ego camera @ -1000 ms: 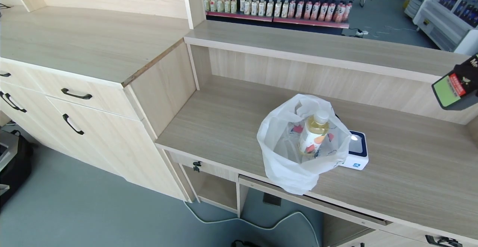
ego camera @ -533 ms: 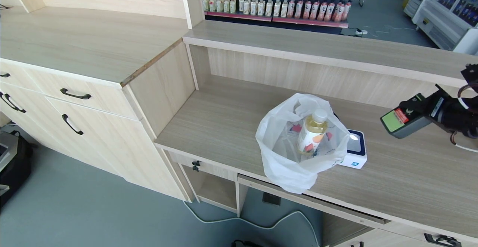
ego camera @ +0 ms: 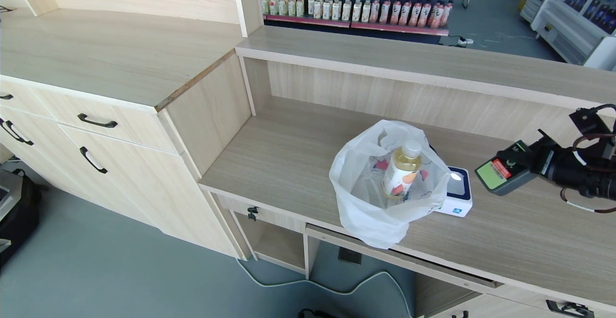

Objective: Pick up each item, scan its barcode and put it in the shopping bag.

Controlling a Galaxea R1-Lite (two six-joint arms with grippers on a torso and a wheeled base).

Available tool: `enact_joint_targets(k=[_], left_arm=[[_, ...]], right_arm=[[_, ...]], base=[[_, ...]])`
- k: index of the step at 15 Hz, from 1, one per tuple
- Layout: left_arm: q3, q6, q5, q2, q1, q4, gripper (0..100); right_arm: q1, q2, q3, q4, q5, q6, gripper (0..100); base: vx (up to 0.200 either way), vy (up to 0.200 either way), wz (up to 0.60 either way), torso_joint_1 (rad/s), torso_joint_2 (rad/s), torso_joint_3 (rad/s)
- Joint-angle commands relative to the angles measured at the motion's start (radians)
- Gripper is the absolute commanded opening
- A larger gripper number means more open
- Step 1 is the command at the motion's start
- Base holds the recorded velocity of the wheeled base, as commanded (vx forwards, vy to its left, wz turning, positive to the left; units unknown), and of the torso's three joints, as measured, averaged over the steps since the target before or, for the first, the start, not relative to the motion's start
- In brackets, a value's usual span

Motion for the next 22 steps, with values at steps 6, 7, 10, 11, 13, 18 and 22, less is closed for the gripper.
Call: enact_joint_targets(k=[6, 7, 10, 11, 13, 18, 22], left_arm=[[0.0, 0.0, -0.001, 0.0, 0.0, 0.0, 100], [0.0, 0.0, 0.001, 0.0, 0.0, 0.0, 100], [0.0, 0.0, 0.001, 0.0, 0.0, 0.0, 100], [0.0, 0.0, 0.001, 0.0, 0.0, 0.0, 100], [0.0, 0.0, -0.001, 0.0, 0.0, 0.0, 100], [0.0, 0.0, 0.001, 0.0, 0.0, 0.0, 100], [0.0, 0.0, 0.001, 0.0, 0.0, 0.0, 100]], right_arm=[[0.021, 0.07, 0.048, -0.145, -0.001, -0.036, 0], [0.027, 0.081, 0.046, -0.157, -0.001, -0.036, 0], [0.03, 0.101, 0.043, -0.186, -0.001, -0.03, 0], [0.03, 0.11, 0.042, -0.19, -0.001, -0.03, 0], [0.03, 0.121, 0.037, -0.19, -0.001, -0.033, 0], [0.041, 0.156, 0.034, -0.239, -0.001, -0.033, 0], [0.068, 0.182, 0.037, -0.288, -0.004, -0.035, 0]], base=[[0.0, 0.0, 0.0, 0.0, 0.0, 0.0], [0.0, 0.0, 0.0, 0.0, 0.0, 0.0], [0.0, 0.0, 0.0, 0.0, 0.0, 0.0], [0.0, 0.0, 0.0, 0.0, 0.0, 0.0], [0.0, 0.0, 0.0, 0.0, 0.0, 0.0], [0.0, 0.0, 0.0, 0.0, 0.0, 0.0], [0.0, 0.0, 0.0, 0.0, 0.0, 0.0]])
